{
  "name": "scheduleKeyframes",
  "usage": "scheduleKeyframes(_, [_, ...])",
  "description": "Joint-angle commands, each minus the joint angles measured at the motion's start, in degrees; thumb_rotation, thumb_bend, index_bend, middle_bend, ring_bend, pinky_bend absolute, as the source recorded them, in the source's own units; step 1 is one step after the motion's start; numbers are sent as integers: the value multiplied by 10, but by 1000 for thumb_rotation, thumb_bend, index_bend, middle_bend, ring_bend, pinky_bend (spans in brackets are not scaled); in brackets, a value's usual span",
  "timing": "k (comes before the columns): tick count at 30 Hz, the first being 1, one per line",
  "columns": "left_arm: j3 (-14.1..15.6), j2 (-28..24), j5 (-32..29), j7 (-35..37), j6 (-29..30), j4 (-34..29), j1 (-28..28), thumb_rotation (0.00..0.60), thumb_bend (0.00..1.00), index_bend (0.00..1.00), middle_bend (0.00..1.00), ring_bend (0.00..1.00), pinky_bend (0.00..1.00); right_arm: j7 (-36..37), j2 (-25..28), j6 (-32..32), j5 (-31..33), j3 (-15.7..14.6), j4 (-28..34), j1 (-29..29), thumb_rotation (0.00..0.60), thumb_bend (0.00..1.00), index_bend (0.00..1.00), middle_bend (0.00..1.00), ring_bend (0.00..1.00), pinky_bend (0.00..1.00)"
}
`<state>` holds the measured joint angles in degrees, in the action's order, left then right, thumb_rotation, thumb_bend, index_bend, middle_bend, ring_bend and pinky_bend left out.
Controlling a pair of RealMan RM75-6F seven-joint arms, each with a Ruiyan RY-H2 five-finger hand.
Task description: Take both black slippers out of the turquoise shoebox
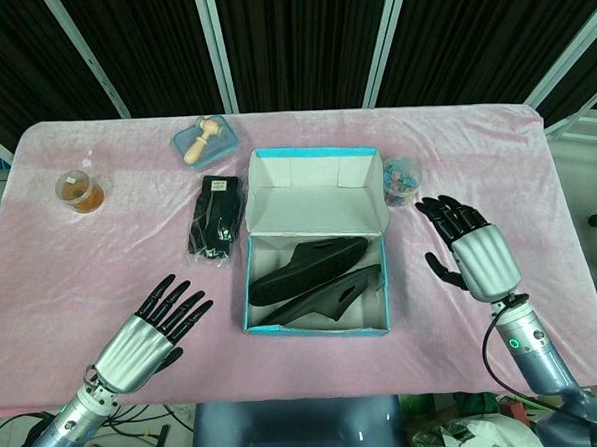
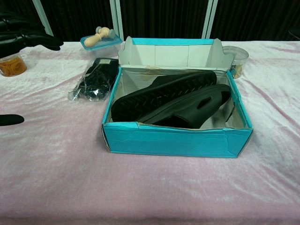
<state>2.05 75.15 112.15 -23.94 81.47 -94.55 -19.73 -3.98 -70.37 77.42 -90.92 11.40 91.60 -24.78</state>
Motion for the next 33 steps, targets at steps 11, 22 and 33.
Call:
scheduleKeyframes(11, [-4,-9,-52,-36,-18,-19,16,600,7,133,164,47,0,21,14,-47,24,-9,22,-15,600,273,127,134,145,286])
scheduleKeyframes(22, [-26,-70,-146,-41,40,-67,74,600,7,216,227,99,11,45,21,-150,35,-21,61,-68,600,107,165,171,140,286])
scheduleKeyframes(33, [-44,-98,-174,38,111,-38,115,600,7,215,222,99,15,3,-40,-241,29,-34,62,-139,600,90,287,201,140,286])
